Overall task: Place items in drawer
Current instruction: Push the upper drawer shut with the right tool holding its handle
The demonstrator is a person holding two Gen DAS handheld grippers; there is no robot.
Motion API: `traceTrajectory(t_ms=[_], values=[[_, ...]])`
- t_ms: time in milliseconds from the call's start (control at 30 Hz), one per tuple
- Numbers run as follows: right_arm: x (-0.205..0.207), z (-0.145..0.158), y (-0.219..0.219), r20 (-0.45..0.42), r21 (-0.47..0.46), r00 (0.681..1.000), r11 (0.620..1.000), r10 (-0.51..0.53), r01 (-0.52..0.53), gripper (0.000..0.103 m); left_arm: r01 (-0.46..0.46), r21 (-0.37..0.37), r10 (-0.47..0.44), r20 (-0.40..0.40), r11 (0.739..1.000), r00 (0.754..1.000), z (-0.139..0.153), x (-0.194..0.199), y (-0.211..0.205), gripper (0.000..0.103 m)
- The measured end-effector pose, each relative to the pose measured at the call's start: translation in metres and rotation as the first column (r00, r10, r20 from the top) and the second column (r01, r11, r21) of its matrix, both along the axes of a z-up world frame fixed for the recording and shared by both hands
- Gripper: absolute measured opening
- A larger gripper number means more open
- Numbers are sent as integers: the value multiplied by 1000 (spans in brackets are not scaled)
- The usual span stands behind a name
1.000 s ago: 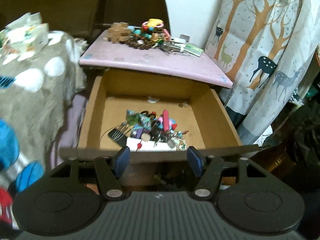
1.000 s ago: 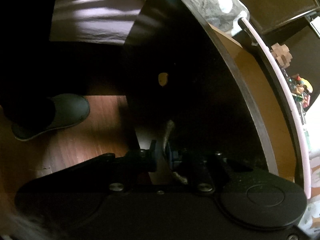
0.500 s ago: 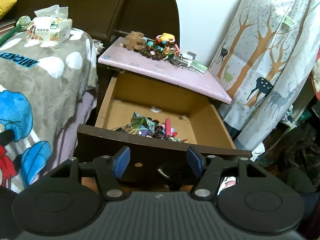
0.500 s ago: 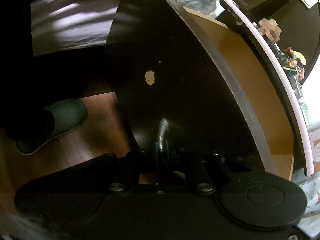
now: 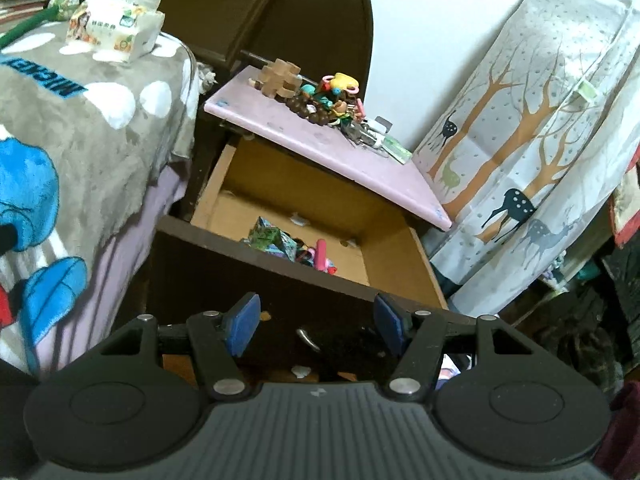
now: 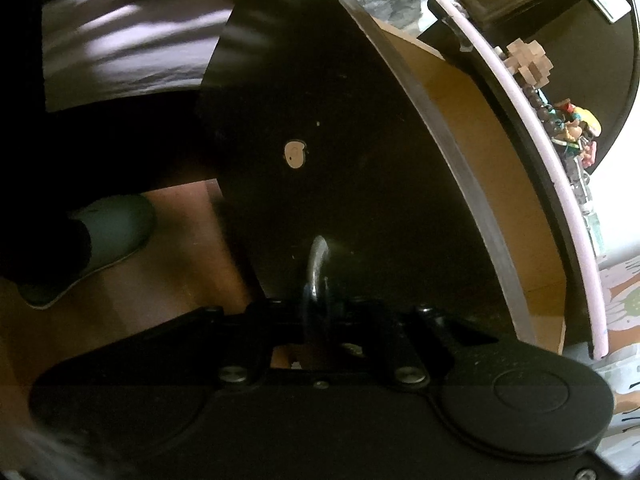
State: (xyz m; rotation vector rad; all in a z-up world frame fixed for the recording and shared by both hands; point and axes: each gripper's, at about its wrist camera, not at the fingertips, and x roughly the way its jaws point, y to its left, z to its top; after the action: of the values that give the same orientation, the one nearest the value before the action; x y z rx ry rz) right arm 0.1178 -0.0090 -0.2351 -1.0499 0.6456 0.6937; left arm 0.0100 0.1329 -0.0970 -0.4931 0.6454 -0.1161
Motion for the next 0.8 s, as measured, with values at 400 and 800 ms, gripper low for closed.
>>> traceTrajectory(t_ms=[400, 800], values=[[40, 0, 7, -12, 14, 999, 999, -47, 47, 0, 3, 9, -4, 26, 1000, 1000, -2, 8, 3, 62], [84, 0, 15, 9, 14, 998, 998, -62, 62, 1, -31, 114, 23, 75, 993, 997, 2, 14, -3, 62]])
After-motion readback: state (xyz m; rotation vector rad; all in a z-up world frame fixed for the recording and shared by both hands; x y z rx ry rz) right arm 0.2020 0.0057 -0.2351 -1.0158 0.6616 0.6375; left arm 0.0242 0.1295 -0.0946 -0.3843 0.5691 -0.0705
